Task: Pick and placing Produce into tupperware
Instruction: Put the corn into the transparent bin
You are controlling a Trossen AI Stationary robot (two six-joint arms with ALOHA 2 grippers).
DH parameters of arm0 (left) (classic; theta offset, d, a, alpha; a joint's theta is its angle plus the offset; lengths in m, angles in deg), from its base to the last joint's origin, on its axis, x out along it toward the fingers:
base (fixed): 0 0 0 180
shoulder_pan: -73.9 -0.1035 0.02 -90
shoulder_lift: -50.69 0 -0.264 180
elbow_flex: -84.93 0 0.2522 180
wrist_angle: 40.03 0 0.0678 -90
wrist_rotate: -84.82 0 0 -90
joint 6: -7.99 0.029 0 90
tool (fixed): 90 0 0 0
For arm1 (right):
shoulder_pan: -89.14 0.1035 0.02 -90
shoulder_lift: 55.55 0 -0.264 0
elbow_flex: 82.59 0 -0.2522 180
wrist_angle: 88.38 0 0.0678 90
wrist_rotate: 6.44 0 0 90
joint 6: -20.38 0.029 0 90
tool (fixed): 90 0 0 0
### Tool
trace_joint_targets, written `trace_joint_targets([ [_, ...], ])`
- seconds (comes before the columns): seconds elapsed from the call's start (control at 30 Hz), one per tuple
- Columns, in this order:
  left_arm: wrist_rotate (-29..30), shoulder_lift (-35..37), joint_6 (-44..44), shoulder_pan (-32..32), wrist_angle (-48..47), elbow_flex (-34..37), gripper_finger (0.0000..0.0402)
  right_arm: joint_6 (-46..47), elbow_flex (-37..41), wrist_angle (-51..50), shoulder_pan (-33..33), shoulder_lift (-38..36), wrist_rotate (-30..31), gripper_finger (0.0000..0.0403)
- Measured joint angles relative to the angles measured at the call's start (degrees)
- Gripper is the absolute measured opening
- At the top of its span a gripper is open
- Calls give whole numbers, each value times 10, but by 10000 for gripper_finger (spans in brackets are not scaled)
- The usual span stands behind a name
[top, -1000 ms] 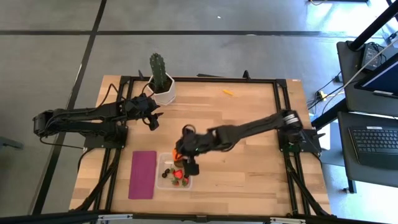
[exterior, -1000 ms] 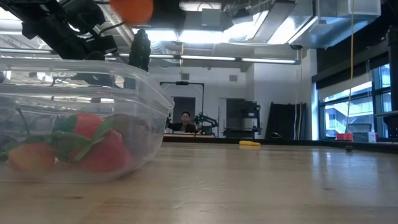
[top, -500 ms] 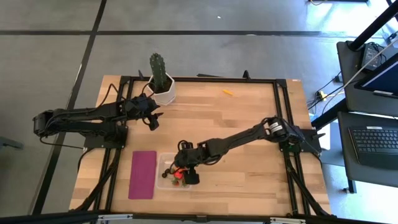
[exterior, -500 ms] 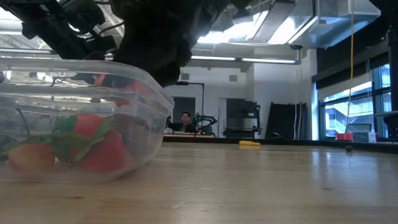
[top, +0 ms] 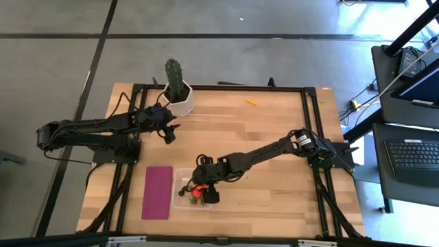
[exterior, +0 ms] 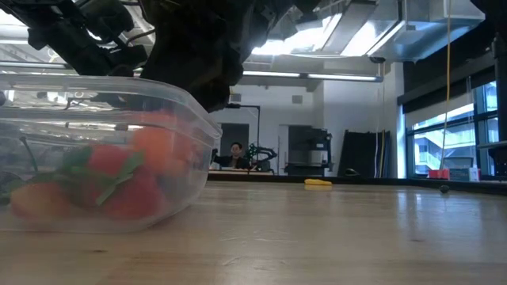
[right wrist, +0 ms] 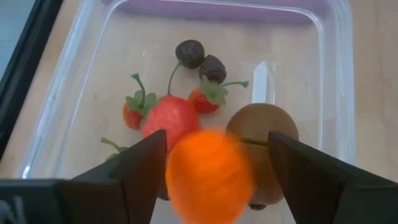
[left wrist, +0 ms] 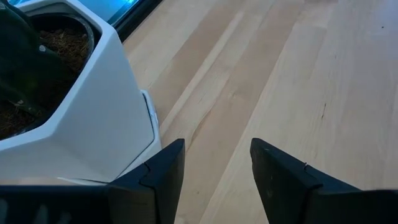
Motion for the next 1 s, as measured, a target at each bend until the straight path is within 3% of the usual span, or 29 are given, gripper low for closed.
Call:
trace_joint_targets([
  [0.33, 0, 0, 0, 0, 0, 0, 176, -6, -28, -18, -1, 1, -26, 281],
  [0.7, 0, 0, 0, 0, 0, 0, 176, -123, -326, -238, -51, -2, -23, 282],
  [1.0, -2, 0, 0, 0, 0, 0, 176, -118, -230, -327, -150, -120, -20, 282],
])
